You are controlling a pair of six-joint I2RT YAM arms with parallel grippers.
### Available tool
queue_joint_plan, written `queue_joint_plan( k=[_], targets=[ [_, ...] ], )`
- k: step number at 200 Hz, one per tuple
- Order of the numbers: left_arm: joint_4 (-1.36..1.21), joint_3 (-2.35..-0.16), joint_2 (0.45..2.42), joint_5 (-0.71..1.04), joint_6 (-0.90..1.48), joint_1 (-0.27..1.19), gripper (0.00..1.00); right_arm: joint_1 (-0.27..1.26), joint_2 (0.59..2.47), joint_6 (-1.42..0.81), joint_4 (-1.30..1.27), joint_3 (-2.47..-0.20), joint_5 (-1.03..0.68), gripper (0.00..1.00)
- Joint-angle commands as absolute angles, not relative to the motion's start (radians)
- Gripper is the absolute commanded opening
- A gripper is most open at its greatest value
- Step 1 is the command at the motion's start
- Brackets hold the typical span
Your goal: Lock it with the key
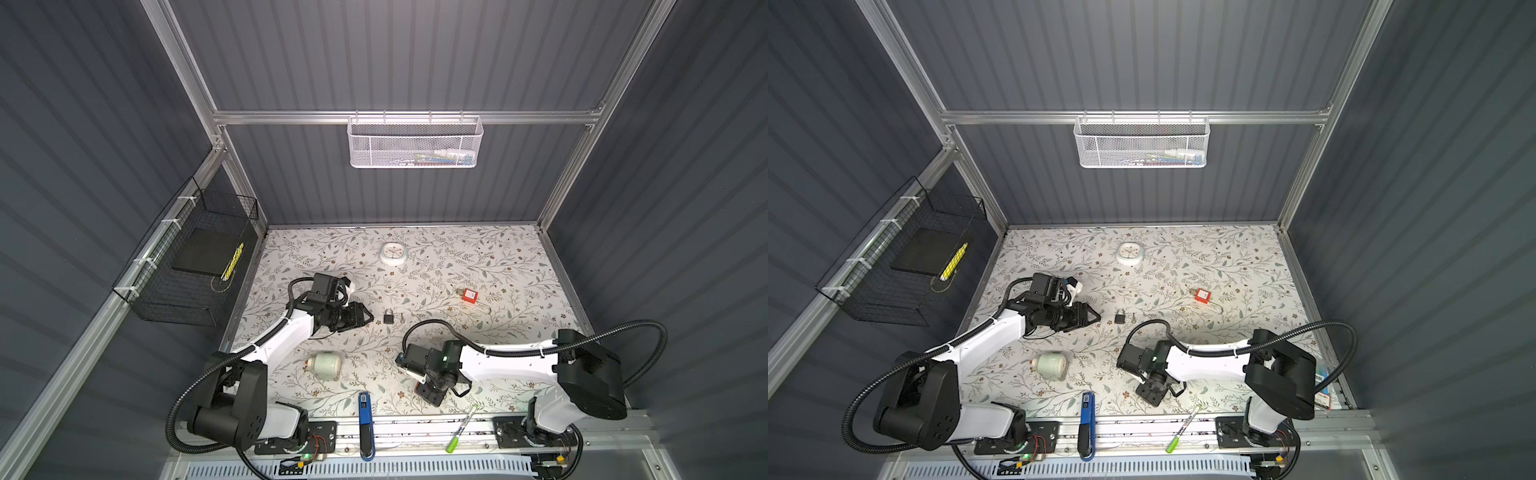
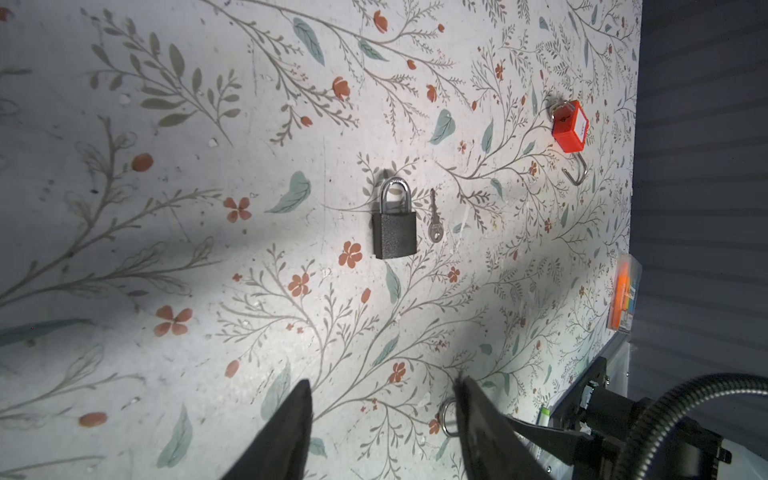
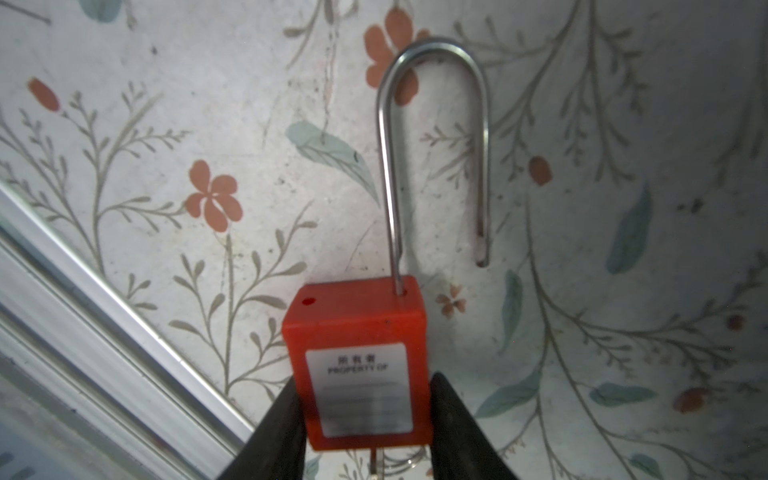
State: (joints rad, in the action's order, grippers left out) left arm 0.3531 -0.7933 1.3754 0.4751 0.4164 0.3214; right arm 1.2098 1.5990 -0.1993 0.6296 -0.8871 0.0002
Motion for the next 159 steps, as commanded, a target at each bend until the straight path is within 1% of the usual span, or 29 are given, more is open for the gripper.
queue_joint_plan(
  k=[1,32,47,79,102,117,159],
  targets=[
    [0.343,-0.786,1.339,0.503,0.447,0.329,0.58,1.213,1.611,-0.170,0.655,-0.910,-0.003,0.38],
    [0.314,-0.772,1.326,0.531,0.482,0.330,0.58,1.208,1.579,-0.175,0.648,-0.898,0.028,0.31],
    [0.308,-0.779,1.328,0.551,0.486,0.334,0.58,1.183,1.532,-0.184,0.624,-0.882,0.027,0.31],
    [0.326,-0.814,1.361,0.554,0.457,0.350,0.57,1.061,1.391,-0.211,0.487,-0.813,-0.065,0.30],
    [0.294,-0.829,1.373,0.572,0.485,0.371,0.57,0.964,1.310,-0.224,0.410,-0.783,-0.094,0.29],
    [0.283,-0.851,1.389,0.586,0.498,0.392,0.57,0.910,1.299,-0.216,0.394,-0.790,-0.109,0.29],
    [0.199,-0.864,1.411,0.644,0.558,0.434,0.56,0.813,1.355,-0.183,0.398,-0.843,-0.123,0.27]
  ],
)
